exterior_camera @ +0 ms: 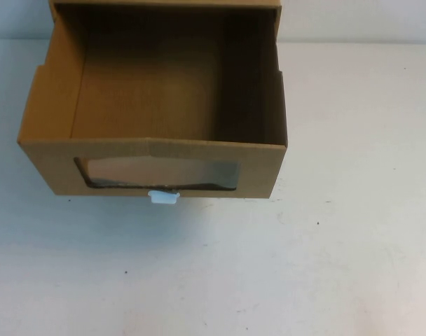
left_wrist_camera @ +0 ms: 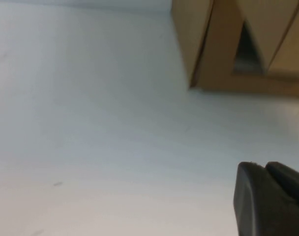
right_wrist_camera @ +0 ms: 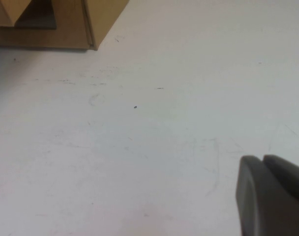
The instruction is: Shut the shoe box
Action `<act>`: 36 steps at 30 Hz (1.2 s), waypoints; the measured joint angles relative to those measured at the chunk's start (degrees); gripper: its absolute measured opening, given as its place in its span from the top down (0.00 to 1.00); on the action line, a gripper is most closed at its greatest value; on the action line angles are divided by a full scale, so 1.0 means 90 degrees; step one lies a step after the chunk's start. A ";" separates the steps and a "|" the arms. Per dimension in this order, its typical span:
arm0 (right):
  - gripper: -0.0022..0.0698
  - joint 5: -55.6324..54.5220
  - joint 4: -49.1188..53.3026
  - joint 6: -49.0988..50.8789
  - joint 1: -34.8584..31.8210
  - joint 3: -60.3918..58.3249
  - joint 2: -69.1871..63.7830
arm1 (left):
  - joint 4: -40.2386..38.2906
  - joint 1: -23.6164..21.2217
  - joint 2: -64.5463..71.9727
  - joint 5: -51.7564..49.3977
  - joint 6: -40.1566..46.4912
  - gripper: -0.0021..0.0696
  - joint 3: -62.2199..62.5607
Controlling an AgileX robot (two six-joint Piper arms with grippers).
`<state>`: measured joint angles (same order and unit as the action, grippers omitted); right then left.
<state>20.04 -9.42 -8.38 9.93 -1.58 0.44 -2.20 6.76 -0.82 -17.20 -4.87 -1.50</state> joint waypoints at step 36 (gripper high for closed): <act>0.99 0.0000 0.0000 0.0000 0.0000 0.0000 0.0000 | -0.3186 0.0000 0.8906 -0.3082 0.3920 0.97 1.0194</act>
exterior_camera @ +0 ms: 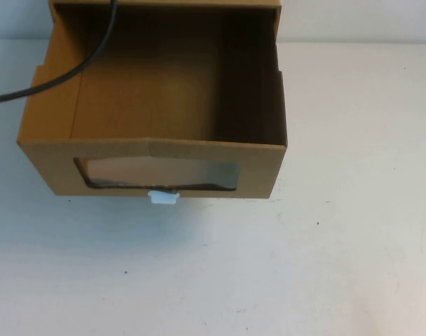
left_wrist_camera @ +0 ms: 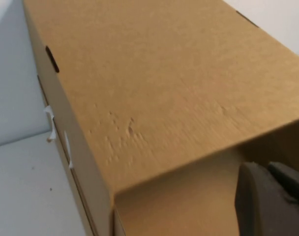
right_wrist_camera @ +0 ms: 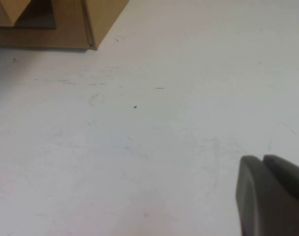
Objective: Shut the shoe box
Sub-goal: Press the shoe box with left arm
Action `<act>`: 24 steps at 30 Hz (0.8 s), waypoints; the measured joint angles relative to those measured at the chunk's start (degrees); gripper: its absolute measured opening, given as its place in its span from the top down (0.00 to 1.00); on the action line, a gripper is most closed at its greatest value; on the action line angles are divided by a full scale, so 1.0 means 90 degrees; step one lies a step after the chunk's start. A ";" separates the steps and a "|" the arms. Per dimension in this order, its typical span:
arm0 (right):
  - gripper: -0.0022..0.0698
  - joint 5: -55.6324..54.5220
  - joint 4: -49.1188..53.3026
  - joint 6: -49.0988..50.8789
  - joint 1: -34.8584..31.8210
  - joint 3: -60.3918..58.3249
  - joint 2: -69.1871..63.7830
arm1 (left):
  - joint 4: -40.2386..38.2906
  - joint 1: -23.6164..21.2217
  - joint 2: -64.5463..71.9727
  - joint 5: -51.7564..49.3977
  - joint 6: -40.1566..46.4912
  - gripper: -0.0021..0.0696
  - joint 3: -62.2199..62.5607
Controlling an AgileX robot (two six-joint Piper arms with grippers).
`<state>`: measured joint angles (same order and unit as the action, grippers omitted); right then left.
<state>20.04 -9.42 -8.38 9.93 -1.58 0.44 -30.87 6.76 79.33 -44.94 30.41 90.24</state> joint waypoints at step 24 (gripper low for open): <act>0.99 -0.0682 -0.1705 0.0000 0.0000 0.0000 0.0000 | -0.1596 -0.0015 0.2760 -0.0019 0.1608 0.97 0.1604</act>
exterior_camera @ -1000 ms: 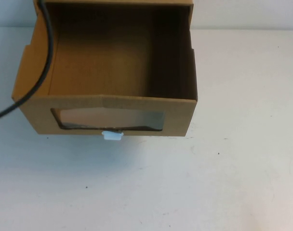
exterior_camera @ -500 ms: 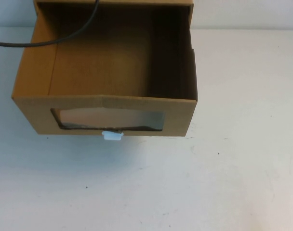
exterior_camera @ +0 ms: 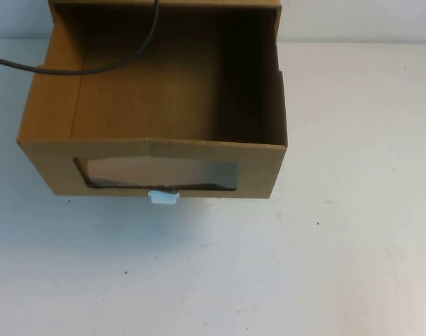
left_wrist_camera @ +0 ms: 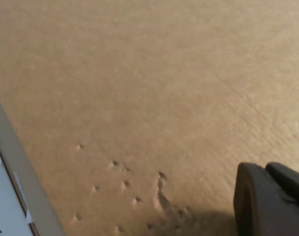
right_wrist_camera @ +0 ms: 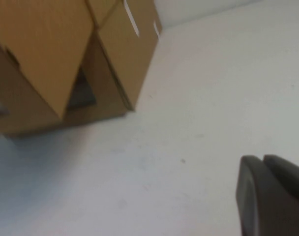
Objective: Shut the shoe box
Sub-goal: Press the shoe box with left arm, then close the shoe box with your right arm
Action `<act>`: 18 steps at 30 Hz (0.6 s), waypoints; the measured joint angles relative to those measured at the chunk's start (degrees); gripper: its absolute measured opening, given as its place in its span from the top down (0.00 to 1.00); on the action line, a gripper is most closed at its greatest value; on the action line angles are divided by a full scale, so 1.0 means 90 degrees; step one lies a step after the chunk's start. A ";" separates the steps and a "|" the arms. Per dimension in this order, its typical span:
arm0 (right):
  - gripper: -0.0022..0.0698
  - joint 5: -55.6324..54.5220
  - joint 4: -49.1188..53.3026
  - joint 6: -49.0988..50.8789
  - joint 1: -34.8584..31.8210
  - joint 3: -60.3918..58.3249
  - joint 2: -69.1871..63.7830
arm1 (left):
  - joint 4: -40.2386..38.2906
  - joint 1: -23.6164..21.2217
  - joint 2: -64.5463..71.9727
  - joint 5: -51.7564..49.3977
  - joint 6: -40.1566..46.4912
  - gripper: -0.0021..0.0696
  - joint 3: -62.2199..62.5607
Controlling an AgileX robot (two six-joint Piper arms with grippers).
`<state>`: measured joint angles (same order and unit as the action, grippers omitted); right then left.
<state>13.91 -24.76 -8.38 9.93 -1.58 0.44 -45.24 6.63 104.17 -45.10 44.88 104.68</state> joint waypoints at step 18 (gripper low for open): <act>0.99 0.1384 -0.2406 0.0000 0.0000 0.1873 -0.1421 | 0.0051 0.0000 0.0050 0.0000 0.0040 0.97 0.0008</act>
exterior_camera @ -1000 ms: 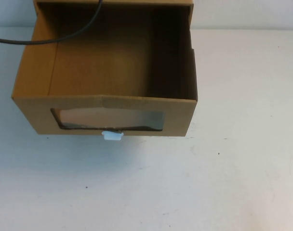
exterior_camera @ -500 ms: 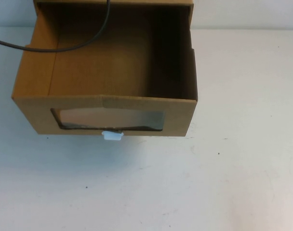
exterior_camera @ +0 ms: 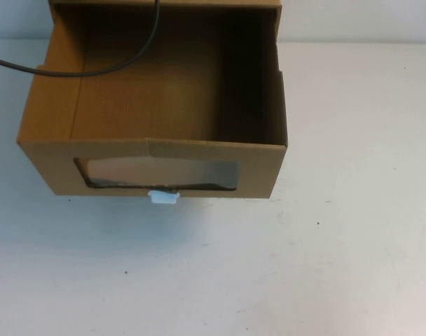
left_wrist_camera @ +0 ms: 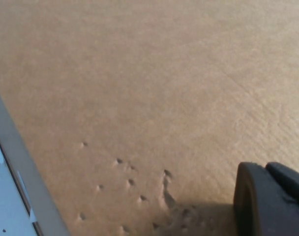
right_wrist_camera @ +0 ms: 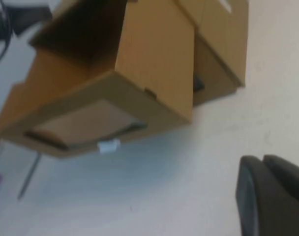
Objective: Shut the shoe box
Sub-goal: Close the shoe box with your right arm
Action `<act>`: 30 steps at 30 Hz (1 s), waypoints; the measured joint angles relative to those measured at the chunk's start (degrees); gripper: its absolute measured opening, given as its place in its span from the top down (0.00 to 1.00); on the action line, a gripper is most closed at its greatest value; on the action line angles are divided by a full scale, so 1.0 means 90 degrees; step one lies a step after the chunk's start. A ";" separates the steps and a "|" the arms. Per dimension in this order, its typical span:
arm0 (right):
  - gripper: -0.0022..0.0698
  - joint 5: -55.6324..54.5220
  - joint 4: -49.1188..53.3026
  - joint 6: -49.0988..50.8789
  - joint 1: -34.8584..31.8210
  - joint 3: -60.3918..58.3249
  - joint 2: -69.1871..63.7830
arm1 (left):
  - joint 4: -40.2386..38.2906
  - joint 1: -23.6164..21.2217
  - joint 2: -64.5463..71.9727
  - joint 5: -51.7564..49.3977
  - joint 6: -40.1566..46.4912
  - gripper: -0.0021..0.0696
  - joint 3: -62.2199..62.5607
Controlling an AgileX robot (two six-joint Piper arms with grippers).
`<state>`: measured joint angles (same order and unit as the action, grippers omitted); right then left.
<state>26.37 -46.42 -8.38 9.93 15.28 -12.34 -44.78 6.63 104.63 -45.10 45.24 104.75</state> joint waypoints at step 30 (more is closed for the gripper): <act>0.99 0.1007 0.4496 0.1405 0.4560 0.6122 -0.7407 | 0.0152 0.0000 0.0000 0.0015 -0.0014 0.97 0.0015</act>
<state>35.43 -5.96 4.26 50.97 70.38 -79.00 -43.42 6.63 104.63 -44.97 45.11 104.89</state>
